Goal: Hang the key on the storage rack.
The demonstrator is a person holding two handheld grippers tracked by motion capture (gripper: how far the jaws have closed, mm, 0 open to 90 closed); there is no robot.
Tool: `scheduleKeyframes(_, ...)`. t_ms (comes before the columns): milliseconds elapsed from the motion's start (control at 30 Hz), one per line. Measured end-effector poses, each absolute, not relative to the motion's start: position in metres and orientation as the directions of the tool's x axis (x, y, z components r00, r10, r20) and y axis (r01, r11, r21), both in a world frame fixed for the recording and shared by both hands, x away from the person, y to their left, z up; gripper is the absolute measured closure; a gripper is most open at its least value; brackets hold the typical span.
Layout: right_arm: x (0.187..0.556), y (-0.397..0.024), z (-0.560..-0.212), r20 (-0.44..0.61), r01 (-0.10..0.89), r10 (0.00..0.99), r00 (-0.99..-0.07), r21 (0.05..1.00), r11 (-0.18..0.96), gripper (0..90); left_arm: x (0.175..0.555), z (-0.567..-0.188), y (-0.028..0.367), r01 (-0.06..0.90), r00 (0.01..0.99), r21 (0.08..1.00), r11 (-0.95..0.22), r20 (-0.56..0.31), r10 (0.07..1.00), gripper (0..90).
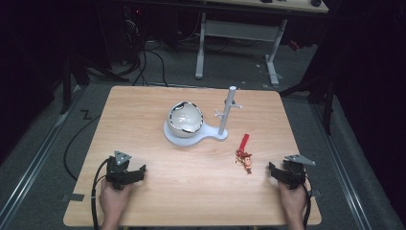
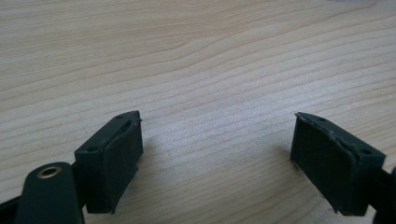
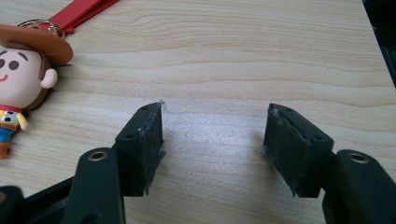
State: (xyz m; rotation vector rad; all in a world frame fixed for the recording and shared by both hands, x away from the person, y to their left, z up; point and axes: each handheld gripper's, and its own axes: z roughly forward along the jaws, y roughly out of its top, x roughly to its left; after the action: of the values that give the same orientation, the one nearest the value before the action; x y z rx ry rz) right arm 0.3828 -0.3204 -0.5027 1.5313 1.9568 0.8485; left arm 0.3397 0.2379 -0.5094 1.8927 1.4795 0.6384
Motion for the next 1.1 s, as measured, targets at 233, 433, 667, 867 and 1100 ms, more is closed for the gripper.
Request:
scheduleKeyframes(233, 0.3826, -0.3202, -0.5028, -0.017, 0.653, 0.972, -0.235, 0.738, 0.17, 37.0, 0.3398, -0.5094, 0.2379, 0.656, 0.247, 0.738, -0.157, -0.013, 0.969, 17.2)
scheduleKeyframes(433, 0.3826, -0.3201, -0.5027, -0.017, 0.653, 0.972, -0.235, 0.738, 0.171, 36.9, 0.3398, -0.5094, 0.2378, 0.656, 0.246, 0.738, -0.157, -0.012, 0.969, 17.2)
scheduleKeyframes(667, 0.3825, -0.3199, -0.5027, -0.017, 0.653, 0.972, -0.234, 0.738, 0.17, 37.1, 0.3398, -0.5094, 0.2378, 0.656, 0.246, 0.738, -0.157, -0.013, 0.969, 17.2)
scheduleKeyframes(867, 0.3821, -0.3203, -0.5027, -0.022, 0.65, 0.971, -0.238, 0.739, 0.176, 37.4, 0.3398, -0.5094, 0.2379, 0.656, 0.246, 0.739, -0.156, -0.014, 0.969, 17.2)
scheduleKeyframes(1100, 0.3812, -0.3197, -0.5026, -0.015, 0.653, 0.972, -0.233, 0.739, 0.168, 38.1, 0.3399, -0.5094, 0.2379, 0.656, 0.246, 0.739, -0.155, -0.015, 0.969, 17.2)
